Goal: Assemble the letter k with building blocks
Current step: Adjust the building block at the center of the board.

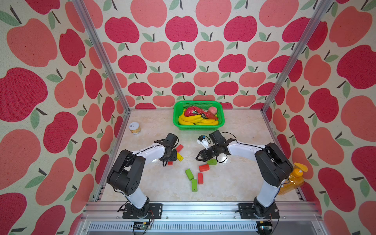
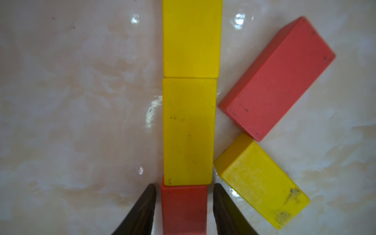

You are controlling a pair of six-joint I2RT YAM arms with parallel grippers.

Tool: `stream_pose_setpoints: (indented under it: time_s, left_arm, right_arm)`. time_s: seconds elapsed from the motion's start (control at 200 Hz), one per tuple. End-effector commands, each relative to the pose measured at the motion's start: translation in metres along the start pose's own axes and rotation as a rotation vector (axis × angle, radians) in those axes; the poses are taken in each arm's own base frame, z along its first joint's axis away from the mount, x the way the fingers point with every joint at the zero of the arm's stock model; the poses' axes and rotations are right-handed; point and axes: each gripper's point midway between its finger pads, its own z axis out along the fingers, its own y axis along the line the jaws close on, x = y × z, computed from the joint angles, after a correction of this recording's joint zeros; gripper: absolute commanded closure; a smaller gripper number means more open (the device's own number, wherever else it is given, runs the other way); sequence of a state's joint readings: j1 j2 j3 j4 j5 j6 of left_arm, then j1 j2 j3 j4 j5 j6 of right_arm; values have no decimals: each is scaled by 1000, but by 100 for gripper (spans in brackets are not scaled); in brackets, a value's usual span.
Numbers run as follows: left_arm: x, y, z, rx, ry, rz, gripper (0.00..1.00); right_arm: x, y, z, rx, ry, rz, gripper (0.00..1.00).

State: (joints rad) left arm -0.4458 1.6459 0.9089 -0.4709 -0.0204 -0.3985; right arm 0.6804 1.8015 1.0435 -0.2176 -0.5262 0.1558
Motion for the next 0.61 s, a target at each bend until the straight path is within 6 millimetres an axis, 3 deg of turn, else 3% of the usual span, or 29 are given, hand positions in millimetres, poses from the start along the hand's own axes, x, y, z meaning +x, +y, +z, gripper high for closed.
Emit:
stream_pose_setpoints:
  time_s: [0.0,0.155,0.43,0.6]
  left_arm:
    - [-2,-8,2,38,2,23,45]
    - [-8,-9,-13,47,-46,36,36]
    - [-20,-3,-67,75,-211,62,28]
    - [-16,-8,-79,139,-234,64,29]
  right_arm:
    - [0,4,2,-19,19,5,40]
    - [-4,2,-4,10,-11,-11,41]
    - [-21,18,-43,61,-213,-127,40]
    - [-17,7,-30,78,-144,-67,40]
